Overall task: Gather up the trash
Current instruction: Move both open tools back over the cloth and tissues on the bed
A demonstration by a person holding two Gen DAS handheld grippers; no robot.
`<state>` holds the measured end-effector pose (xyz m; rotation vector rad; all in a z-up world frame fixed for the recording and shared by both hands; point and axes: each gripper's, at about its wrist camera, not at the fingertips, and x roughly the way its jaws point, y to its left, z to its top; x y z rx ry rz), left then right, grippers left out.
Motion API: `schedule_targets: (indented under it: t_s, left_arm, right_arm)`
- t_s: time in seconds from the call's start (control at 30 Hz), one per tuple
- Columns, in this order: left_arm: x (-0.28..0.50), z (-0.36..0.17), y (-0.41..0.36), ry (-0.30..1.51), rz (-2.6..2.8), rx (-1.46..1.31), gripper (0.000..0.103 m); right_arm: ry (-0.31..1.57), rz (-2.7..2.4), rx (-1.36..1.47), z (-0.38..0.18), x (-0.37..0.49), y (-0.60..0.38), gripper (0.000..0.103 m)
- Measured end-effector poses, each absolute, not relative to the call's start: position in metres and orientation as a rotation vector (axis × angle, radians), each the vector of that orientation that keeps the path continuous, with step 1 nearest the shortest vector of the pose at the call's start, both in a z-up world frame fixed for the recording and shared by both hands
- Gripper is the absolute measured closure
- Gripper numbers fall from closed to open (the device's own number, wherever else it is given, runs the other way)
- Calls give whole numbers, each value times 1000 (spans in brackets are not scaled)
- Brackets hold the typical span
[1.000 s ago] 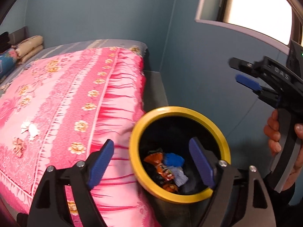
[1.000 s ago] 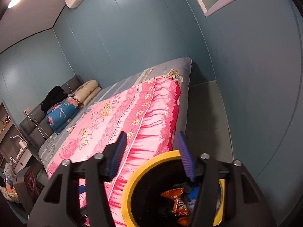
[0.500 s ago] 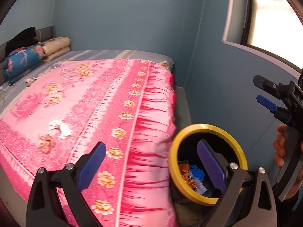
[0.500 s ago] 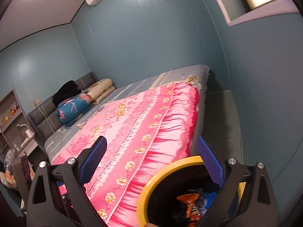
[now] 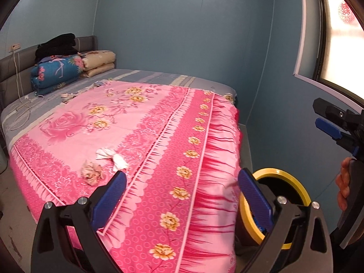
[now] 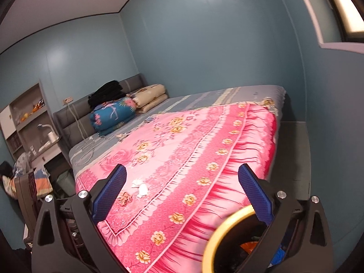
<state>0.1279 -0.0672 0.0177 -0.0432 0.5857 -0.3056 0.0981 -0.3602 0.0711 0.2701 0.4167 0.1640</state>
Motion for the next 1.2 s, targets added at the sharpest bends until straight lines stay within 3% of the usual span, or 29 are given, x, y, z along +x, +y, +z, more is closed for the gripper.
schedule_targets:
  t_s: [0.77, 1.2]
  left_arm:
    - [150, 4, 38, 594, -74, -97, 8]
    - [180, -31, 88, 659, 17, -121, 8]
  right_arm:
    - [512, 374, 165, 70, 169, -238, 8]
    - [593, 451, 103, 51, 221, -160, 8]
